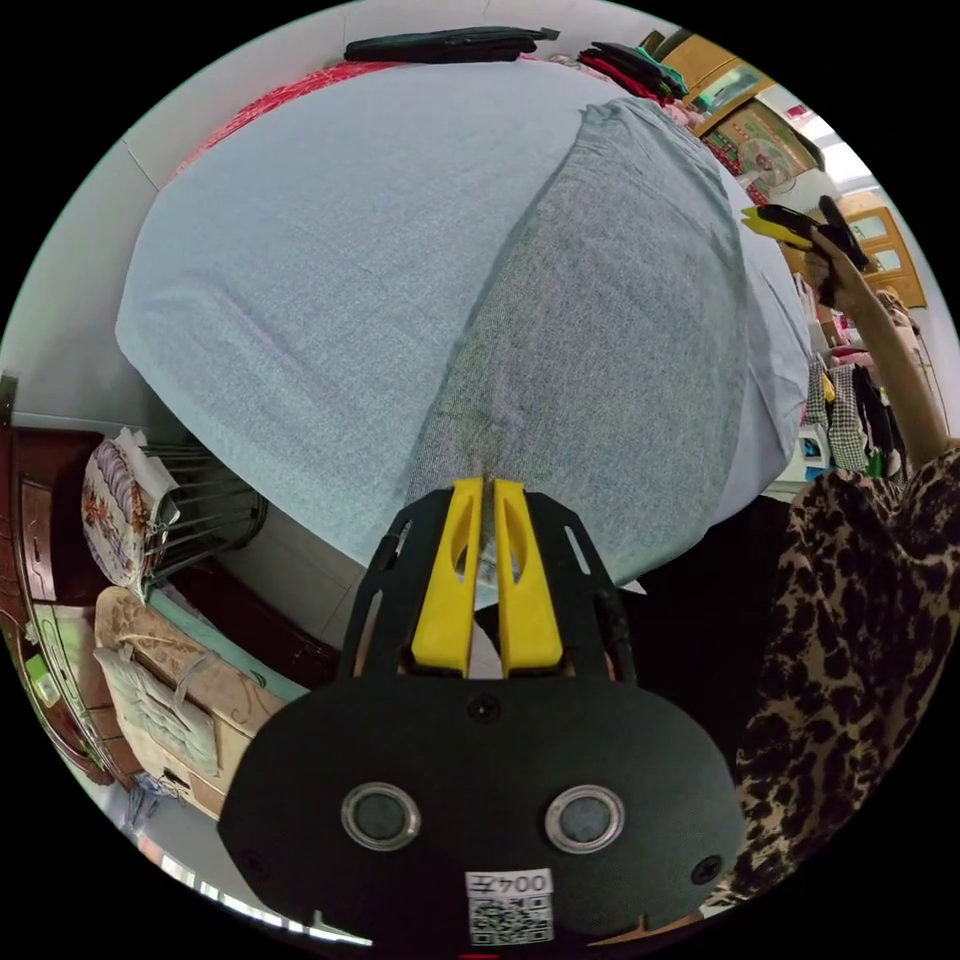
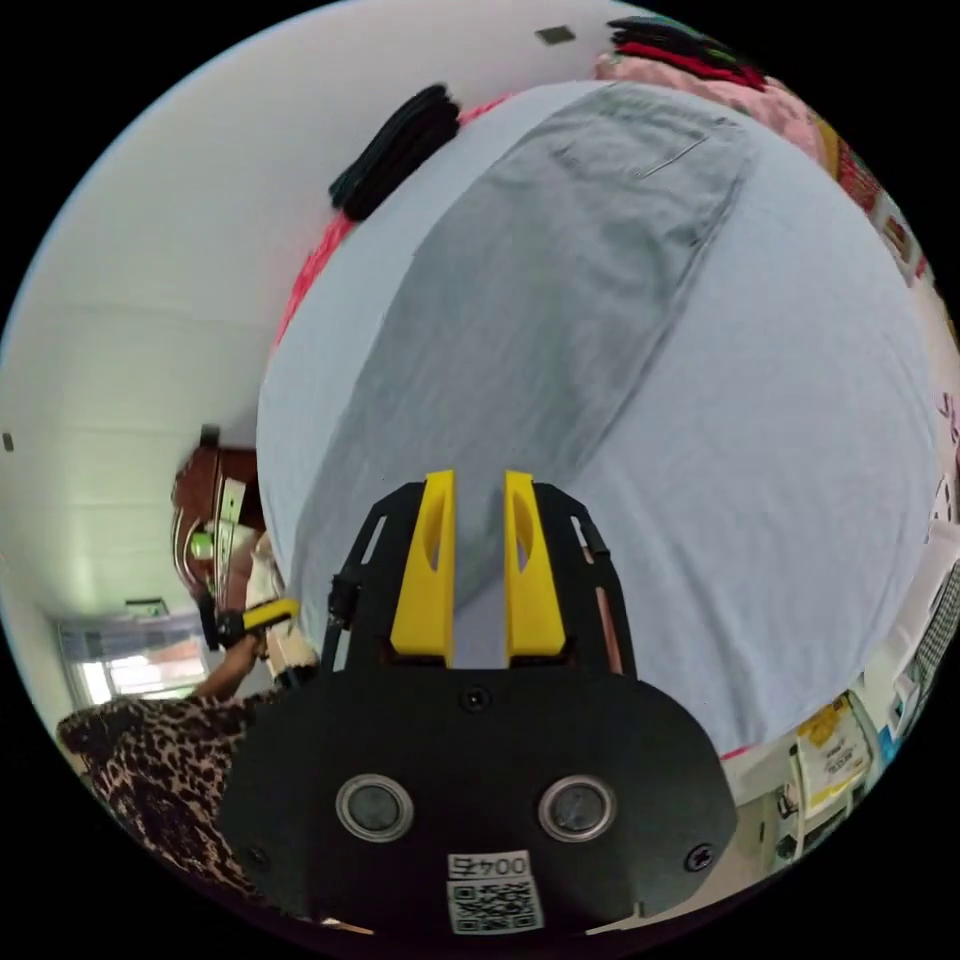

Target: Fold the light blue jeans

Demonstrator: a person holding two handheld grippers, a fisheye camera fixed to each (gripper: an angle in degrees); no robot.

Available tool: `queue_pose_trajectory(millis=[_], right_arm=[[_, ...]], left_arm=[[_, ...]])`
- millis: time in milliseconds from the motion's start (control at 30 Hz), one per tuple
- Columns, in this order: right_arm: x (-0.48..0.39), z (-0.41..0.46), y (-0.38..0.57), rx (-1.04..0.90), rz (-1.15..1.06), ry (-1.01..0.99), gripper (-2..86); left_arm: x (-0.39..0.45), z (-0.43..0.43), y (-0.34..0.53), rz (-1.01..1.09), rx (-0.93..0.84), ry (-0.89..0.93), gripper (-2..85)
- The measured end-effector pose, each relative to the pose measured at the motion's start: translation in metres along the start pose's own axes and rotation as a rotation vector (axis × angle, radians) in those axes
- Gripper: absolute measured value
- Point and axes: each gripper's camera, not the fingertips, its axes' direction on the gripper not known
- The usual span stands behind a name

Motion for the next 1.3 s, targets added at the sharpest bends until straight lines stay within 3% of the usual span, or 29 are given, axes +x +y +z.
queue_pose_trajectory(millis=[167,333,667,1000,1300], right_arm=[[-0.063,0.055,0.041,-0.164,-0.023,0.019,10.6],[-0.107,0.094,0.057,-0.229,0.076,0.117,10.4],[-0.164,0.149,0.046,-0.322,0.145,0.467,5.0],[-0.161,0.162,0.051,-0.305,0.218,0.367,4.1],[-0.146,0.168,0.064,-0.27,0.217,0.216,2.1]], left_arm=[[-0.022,-0.004,-0.014,0.102,-0.006,0.062,1.1],[-0.071,-0.001,-0.033,0.154,-0.029,0.317,0.8],[-0.099,-0.008,-0.071,0.362,-0.071,0.455,0.7],[-0.108,-0.042,-0.093,0.43,-0.043,0.451,0.4],[-0.11,-0.094,-0.106,0.326,0.055,0.342,0.3]])
